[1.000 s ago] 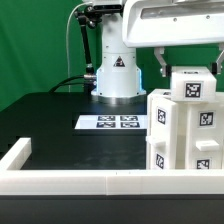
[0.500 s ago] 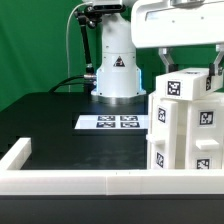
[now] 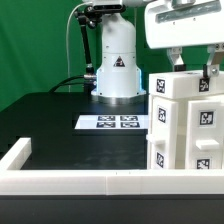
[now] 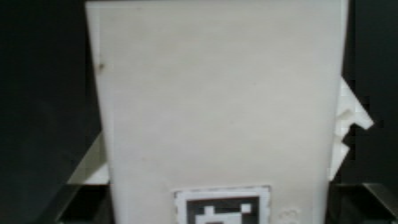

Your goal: Assemble cabinet

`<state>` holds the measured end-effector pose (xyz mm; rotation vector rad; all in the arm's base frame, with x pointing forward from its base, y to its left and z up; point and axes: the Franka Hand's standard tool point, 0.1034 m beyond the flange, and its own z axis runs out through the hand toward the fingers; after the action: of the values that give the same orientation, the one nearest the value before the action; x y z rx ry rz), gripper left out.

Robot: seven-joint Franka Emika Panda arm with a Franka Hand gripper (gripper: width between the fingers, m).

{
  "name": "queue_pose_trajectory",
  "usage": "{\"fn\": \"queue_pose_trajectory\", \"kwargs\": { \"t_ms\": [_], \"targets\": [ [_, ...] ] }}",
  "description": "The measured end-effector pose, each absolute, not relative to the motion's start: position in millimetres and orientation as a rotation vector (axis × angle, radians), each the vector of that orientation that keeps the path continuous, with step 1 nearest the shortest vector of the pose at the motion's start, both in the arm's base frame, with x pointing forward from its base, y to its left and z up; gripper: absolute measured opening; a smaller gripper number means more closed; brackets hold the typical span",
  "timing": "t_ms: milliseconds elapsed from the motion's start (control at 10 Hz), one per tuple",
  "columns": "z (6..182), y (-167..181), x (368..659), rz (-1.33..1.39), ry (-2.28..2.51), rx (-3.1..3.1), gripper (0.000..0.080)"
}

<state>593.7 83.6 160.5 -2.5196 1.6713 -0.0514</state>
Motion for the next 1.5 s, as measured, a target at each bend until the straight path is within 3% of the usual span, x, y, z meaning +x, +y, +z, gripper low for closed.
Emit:
{"fn": "queue_pose_trajectory", "kwargs": {
  "t_ms": [900, 1400, 1500],
  "targets": [
    [162.1, 90, 598, 0.036, 2.372, -1.808, 0.0561],
    [164.7, 95, 600, 0.077, 2.427, -1.696, 0.0561],
    [164.4, 96, 600, 0.078, 2.414, -1.714, 0.0671]
  ]
}}
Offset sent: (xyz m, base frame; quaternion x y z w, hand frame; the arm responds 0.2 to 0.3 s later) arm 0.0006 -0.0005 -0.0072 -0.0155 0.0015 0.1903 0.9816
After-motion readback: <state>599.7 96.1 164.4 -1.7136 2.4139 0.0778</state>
